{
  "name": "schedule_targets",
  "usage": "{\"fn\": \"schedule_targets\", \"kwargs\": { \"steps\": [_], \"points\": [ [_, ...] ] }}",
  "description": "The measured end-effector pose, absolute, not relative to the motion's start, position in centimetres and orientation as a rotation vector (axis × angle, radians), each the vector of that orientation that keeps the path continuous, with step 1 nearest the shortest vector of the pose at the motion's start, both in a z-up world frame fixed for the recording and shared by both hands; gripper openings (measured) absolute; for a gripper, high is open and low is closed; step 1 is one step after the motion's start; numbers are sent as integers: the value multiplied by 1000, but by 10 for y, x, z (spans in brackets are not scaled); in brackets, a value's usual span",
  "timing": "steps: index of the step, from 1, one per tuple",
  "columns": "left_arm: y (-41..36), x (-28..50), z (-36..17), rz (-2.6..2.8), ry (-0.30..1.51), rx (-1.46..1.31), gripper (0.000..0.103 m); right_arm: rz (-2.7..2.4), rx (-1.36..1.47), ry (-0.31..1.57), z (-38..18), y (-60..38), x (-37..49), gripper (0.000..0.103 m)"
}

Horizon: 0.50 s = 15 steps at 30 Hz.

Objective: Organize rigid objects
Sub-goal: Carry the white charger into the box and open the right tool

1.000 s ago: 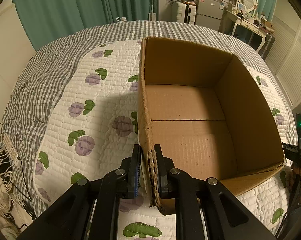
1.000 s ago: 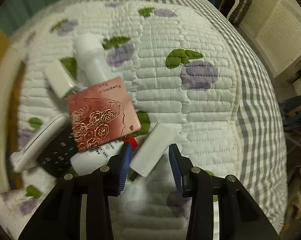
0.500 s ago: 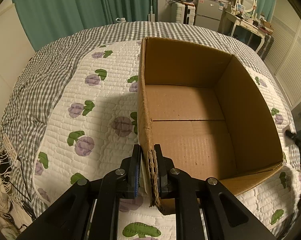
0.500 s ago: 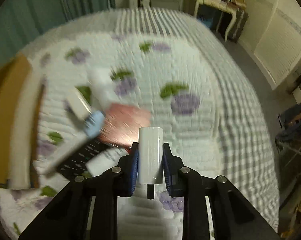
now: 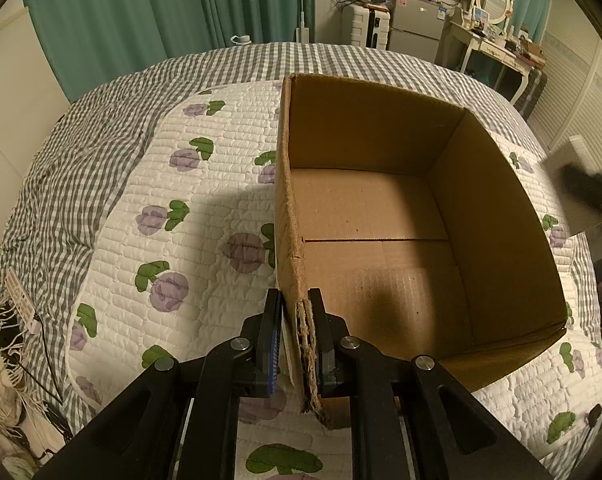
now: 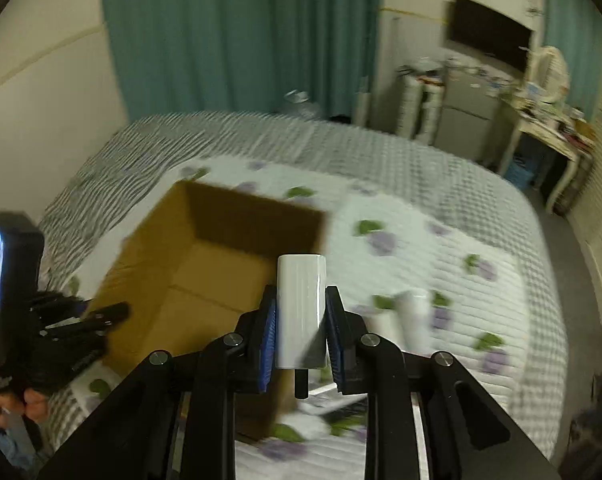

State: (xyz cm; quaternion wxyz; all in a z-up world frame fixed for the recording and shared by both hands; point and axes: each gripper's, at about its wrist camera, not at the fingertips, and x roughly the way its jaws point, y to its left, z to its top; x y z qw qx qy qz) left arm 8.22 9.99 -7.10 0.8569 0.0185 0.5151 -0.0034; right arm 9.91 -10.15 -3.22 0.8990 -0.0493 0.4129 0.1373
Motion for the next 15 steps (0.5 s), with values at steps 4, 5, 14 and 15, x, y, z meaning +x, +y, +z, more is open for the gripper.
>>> {"fn": "schedule_targets", "kwargs": {
  "steps": [4,5,14,15],
  "points": [
    [99,82,-71,-10,1083,41,13,327,-117,919,-63,-68,112,22],
    [99,82,-71,-11,1083,42,13,331,-122,936,-72,-62,115,22],
    [99,80,-71,-21,1083,44,14,314,-80,916,-71,-72,108,61],
    [98,79,-70,-17,1077,56,13,311,-66,895,-63,-78,106,68]
  ]
}}
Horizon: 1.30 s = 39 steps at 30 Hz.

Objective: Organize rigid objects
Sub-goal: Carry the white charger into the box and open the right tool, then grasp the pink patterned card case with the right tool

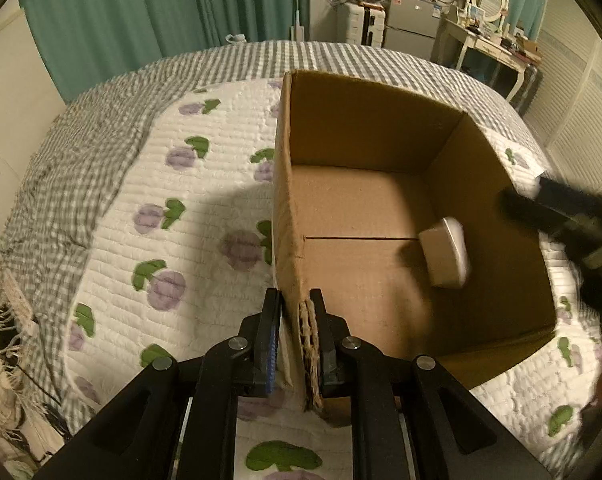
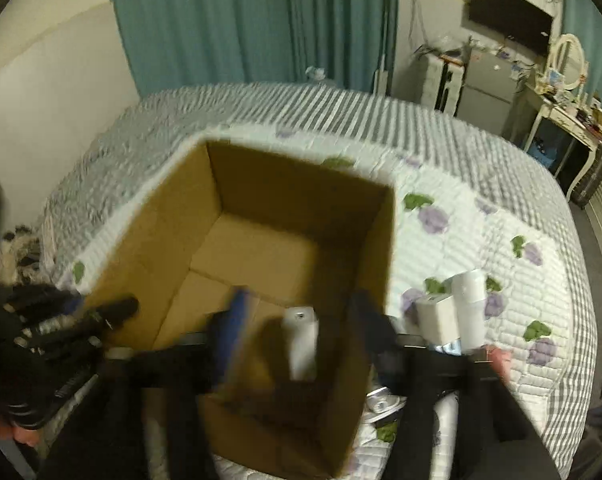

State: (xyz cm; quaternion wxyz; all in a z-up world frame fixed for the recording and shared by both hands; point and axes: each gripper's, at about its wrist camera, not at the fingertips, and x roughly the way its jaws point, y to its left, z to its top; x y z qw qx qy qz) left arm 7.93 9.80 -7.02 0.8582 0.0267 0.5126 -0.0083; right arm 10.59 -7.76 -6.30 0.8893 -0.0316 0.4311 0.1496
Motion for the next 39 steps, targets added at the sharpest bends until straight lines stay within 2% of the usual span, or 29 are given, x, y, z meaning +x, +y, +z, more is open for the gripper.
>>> {"fn": "schedule_targets", "kwargs": {
  "steps": [5,10,17,26,36,38,39],
  "points": [
    [98,78,-69,-19,1079,52,14,212,-35,828,-25,-125,101,69],
    [96,77,-69,-19,1076,61,13,59,-11,858,-24,-185,99,70],
    [97,78,-70,-11,1081,58,14,-117,-12,1032,-91,-254,108,70],
    [94,79,-70,-5,1089,65,14,-141,-62,1180,-172,-255,119,70],
    [93,78,-70,-4,1089,68,13,-137,-121,1244,-205,-255,142,69],
    [93,78,-71,-5,1090,67,13,-146,-133,1235,-206,-255,145,59],
    [93,78,-71,-6,1090,68,13,-148,-133,1228,-205,-255,144,46]
  ]
}}
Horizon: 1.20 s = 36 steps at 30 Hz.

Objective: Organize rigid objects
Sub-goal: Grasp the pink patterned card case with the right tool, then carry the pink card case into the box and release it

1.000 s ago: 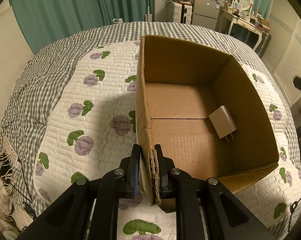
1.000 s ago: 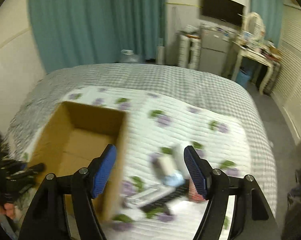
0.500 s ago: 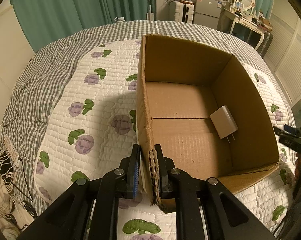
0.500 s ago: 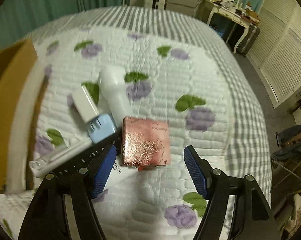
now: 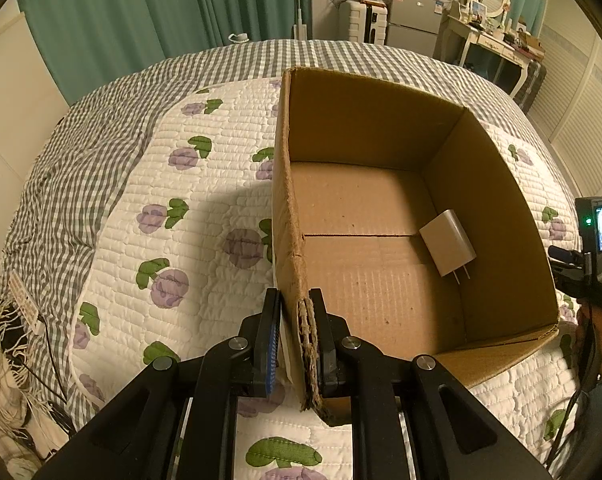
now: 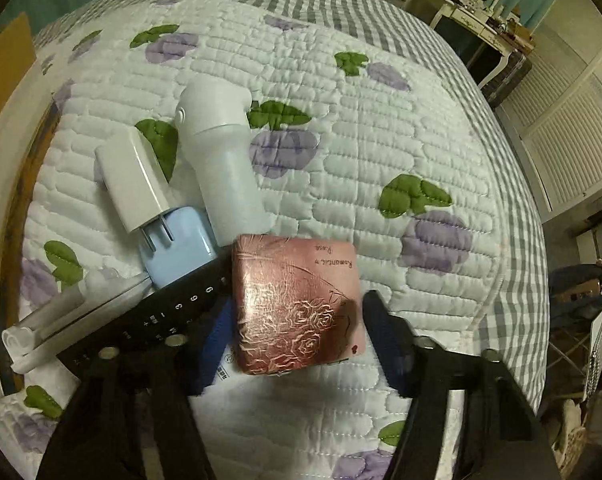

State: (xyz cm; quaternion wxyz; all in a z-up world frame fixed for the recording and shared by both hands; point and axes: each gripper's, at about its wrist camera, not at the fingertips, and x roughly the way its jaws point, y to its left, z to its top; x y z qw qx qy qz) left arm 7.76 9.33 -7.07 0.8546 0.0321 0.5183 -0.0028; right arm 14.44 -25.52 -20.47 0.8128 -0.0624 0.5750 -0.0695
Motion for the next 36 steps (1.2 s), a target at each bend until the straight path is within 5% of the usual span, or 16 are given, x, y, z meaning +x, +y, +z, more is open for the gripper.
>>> {"fn": "schedule_targets", "kwargs": {
  "steps": [12,19,36],
  "points": [
    [95,79,-70,-8,1094,62,13,-212,34,1167,-188,-303,131,14],
    [95,79,-70,-9,1093,63,14,-203,68,1134,-182,-300,127,9],
    [96,79,-70,-9,1093,66,14,95,-48,756,0,-183,100,9]
  ]
}}
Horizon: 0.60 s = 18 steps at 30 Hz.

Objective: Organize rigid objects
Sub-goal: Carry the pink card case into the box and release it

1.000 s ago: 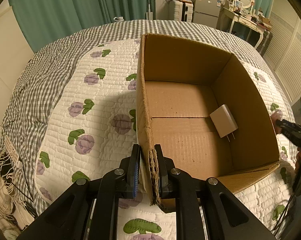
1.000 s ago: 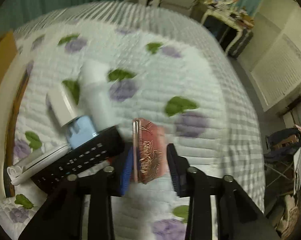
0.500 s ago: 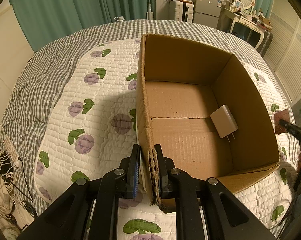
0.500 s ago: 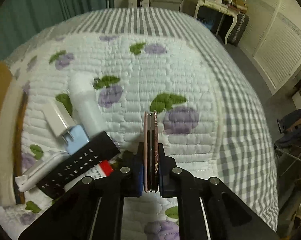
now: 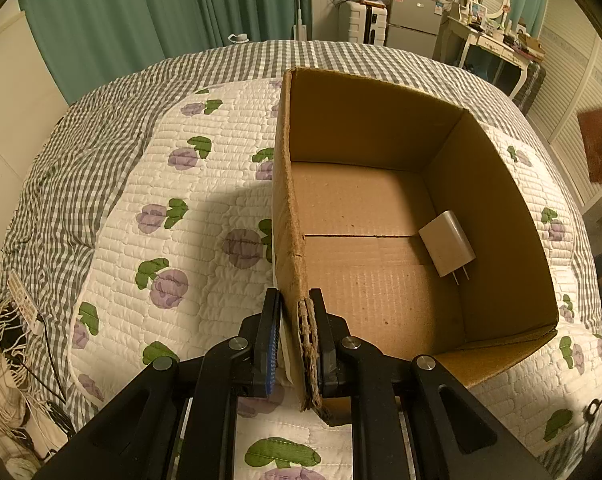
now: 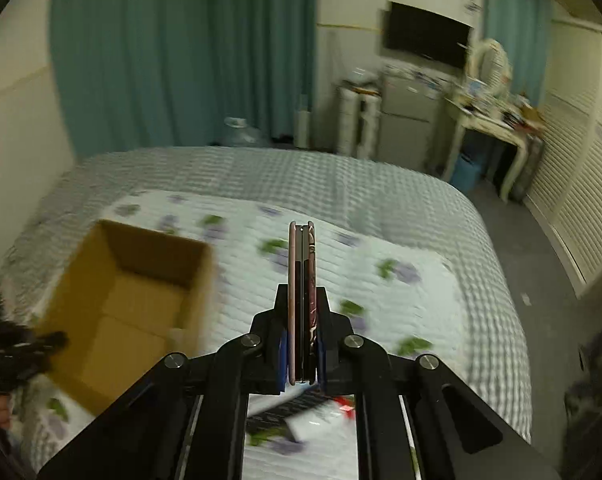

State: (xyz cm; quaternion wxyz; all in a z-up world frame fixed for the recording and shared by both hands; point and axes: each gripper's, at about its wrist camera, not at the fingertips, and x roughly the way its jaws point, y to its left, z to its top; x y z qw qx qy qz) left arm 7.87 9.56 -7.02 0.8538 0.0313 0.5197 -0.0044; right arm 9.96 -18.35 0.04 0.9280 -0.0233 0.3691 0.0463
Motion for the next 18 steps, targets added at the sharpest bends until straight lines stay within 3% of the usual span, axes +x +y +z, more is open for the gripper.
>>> {"fn": "schedule_targets", "kwargs": {
  "steps": [7,18],
  "points": [
    [96,79,-70,-10,1094,65,14,307,-83,754,-5,-103,102,9],
    [95,79,-70,-10,1095,63,14,495,-103,937,-80,-28,107,9]
  ]
}}
